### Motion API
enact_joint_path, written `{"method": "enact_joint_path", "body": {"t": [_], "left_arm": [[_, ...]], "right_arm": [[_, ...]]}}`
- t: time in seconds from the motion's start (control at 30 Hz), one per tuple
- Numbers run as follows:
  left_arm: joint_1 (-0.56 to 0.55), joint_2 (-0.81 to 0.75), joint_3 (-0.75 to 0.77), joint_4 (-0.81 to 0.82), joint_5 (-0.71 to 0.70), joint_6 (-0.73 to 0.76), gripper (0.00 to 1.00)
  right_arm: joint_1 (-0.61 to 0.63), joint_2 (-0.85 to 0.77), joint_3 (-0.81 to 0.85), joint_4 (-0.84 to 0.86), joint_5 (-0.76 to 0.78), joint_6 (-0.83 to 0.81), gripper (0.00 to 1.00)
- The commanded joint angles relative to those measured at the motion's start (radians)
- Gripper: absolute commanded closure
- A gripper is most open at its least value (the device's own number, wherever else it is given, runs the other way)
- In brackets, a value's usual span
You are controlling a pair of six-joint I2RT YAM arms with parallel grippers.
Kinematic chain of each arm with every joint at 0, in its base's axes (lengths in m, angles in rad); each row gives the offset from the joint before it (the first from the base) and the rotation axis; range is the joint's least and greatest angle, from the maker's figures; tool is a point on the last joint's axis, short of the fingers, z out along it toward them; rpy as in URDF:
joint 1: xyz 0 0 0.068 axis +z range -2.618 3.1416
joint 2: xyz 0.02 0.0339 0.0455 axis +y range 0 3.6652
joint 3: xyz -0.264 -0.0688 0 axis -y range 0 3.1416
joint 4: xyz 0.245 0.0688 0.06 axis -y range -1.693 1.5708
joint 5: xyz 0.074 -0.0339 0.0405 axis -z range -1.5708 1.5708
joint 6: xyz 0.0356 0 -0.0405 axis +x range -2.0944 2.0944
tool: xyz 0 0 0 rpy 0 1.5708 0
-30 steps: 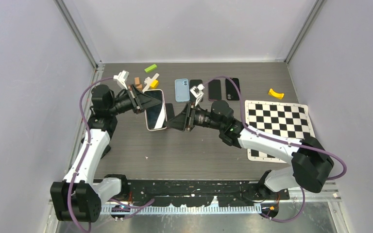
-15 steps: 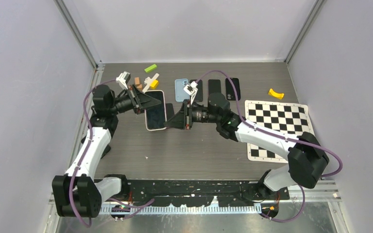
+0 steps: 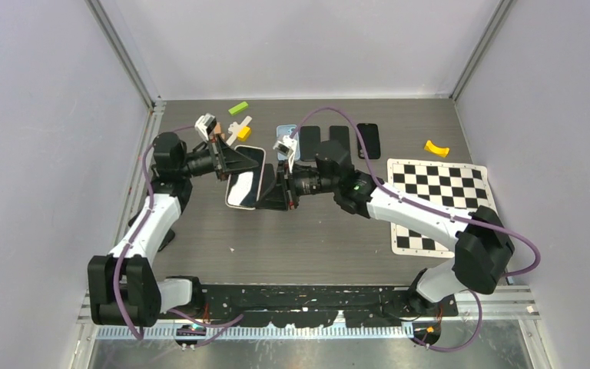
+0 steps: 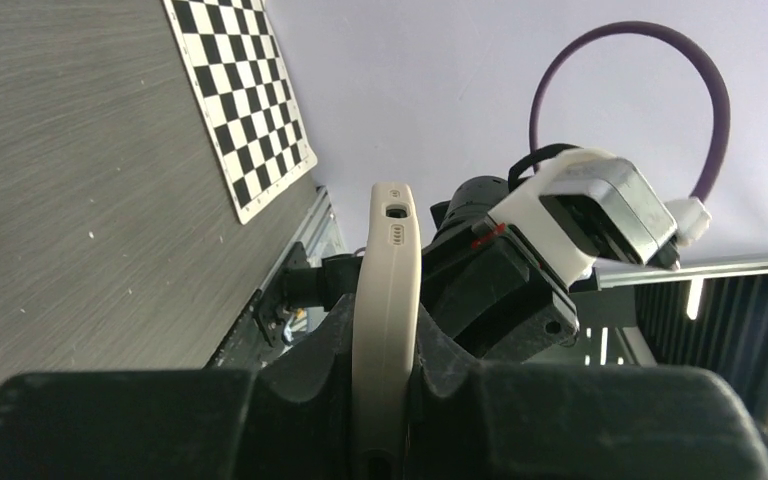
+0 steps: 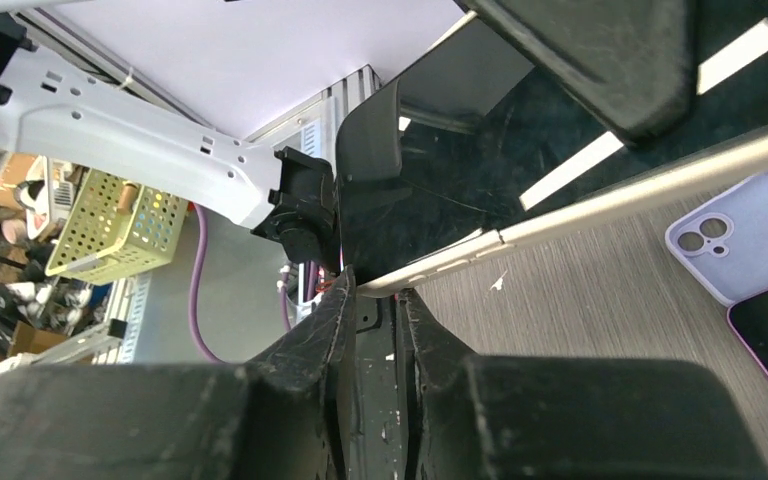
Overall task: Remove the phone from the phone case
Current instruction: Remove the phone case from the phone.
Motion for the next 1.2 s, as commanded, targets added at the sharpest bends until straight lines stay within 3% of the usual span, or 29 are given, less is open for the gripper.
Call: {"method": "enact_joint_path", "body": {"t": [0.0, 0.17, 0.5, 0.57, 0.63, 0.67, 0.73, 0.8, 0.97, 1.03, 1.17], "left_arm": [[-0.046, 0.019, -0.014, 0.153, -0.109, -0.314, 1.0], [-0.05, 0.046, -0.089, 0.31, -0.127, -0.449, 1.0], [-0.041, 0.013, -0.078, 0.276, -0.165, -0.397, 1.0], [-0.036, 0.015, -0.069, 0.275, -0.164, -0.377, 1.0], [-0.034, 0.019, -0.061, 0.278, -0.163, -0.361, 1.0], [-0.034, 0.022, -0.058, 0.279, -0.163, -0.353, 1.0], [-0.034, 0.021, -0.052, 0.278, -0.161, -0.34, 1.0], [-0.034, 0.019, -0.048, 0.277, -0.16, -0.331, 1.0], [-0.035, 0.004, -0.045, 0.249, -0.16, -0.31, 1.0], [-0.034, -0.003, -0.045, 0.243, -0.16, -0.308, 1.0], [-0.034, -0.006, -0.044, 0.238, -0.161, -0.31, 1.0]], "right_arm": [[0.108, 0.045, 0.022, -0.062, -0.005, -0.155, 0.99], [0.112, 0.043, 0.026, -0.084, 0.072, -0.192, 0.99], [0.095, -0.033, -0.074, 0.048, 0.238, -0.077, 0.99], [0.088, -0.074, -0.125, 0.096, 0.242, -0.022, 0.86], [0.083, -0.115, -0.178, 0.148, 0.248, 0.041, 0.61], [0.082, -0.128, -0.21, 0.188, 0.253, 0.086, 0.43], [0.08, -0.174, -0.247, 0.244, 0.26, 0.158, 0.31], [0.072, -0.195, -0.268, 0.302, 0.27, 0.239, 0.27], [0.043, -0.181, -0.284, 0.467, 0.295, 0.469, 0.29], [0.033, -0.159, -0.274, 0.501, 0.297, 0.524, 0.37], [0.015, -0.107, -0.244, 0.561, 0.256, 0.587, 0.64]]}}
